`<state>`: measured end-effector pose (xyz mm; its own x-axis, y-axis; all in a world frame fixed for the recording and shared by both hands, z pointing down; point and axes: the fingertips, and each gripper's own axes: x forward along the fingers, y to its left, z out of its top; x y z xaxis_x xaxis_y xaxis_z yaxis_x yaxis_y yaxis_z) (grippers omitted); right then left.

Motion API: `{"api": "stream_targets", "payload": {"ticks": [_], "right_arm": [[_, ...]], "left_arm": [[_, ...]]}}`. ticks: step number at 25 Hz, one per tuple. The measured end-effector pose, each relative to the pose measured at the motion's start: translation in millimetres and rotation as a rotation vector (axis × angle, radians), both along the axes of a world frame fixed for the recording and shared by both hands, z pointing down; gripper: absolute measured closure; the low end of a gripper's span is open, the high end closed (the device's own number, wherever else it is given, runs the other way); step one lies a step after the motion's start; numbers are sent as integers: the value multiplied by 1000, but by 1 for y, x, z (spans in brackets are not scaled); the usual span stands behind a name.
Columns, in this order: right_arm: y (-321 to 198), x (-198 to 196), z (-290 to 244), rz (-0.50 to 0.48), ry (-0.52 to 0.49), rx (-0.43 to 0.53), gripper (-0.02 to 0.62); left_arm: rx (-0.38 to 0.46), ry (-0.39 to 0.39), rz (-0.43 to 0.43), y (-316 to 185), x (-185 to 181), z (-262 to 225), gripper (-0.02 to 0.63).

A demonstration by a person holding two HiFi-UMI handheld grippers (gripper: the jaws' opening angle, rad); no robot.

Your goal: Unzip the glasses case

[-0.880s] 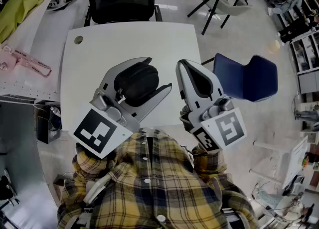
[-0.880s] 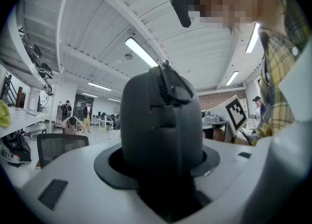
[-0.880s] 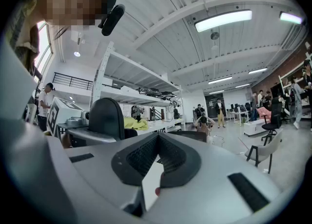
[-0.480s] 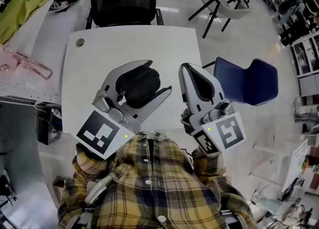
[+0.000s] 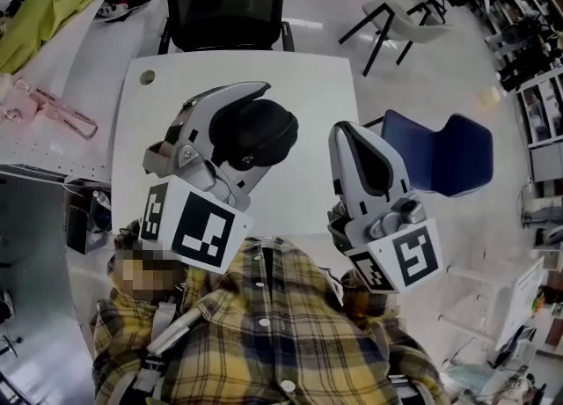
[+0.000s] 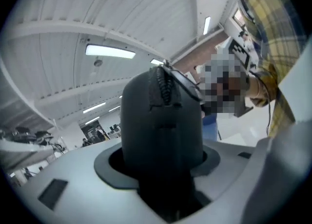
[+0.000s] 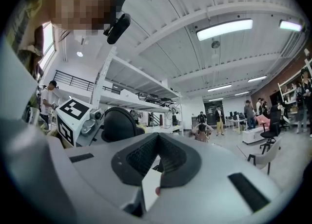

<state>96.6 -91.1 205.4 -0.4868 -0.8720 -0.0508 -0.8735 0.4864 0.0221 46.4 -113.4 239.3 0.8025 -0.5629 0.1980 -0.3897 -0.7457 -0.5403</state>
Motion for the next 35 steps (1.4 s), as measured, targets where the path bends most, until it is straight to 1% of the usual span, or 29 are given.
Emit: {"api": "stream_targets", "payload": {"ticks": [3, 6, 8, 11, 14, 16, 18, 20, 21, 23, 27, 29, 31, 35], "right_arm": [[5, -4, -3, -26, 14, 17, 597], [10, -9, -12, -61, 9, 34, 597], [14, -13, -18, -96, -7, 40, 597], [21, -22, -23, -158, -7, 37, 595], [31, -40, -25, -247, 2, 24, 595], [37, -52, -27, -320, -18, 3, 594], [42, -62, -26, -396, -55, -37, 591], [46, -70, -26, -458, -86, -66, 552], [46, -72, -27, -471, -92, -70, 542], [46, -74, -29, -456, -87, -62, 543], [44, -70, -31, -342, -6, -5, 543], [42, -69, -30, -327, 5, -3, 543], [38, -69, -28, -345, -32, -38, 543], [35, -74, -24, -443, -148, -120, 542]], "left_arm": [[120, -105, -33, -9, -1, -5, 357], [231, -185, -68, -17, -1, -16, 357], [295, -222, -92, -21, -2, -24, 357], [365, -270, -116, -25, -1, -31, 357], [428, -308, -137, -28, -2, -37, 357], [468, -321, -149, -30, -3, -42, 357], [497, -325, -158, -31, -2, -46, 357], [518, -332, -166, -31, -1, -49, 357], [527, -338, -172, -32, -1, -50, 357], [543, -356, -191, -34, -1, -50, 357], [559, -407, -242, -41, -6, -50, 357], [578, -429, -255, -42, -6, -52, 357], [597, -438, -256, -40, -4, -53, 357], [612, -432, -246, -37, -1, -53, 357]]}}
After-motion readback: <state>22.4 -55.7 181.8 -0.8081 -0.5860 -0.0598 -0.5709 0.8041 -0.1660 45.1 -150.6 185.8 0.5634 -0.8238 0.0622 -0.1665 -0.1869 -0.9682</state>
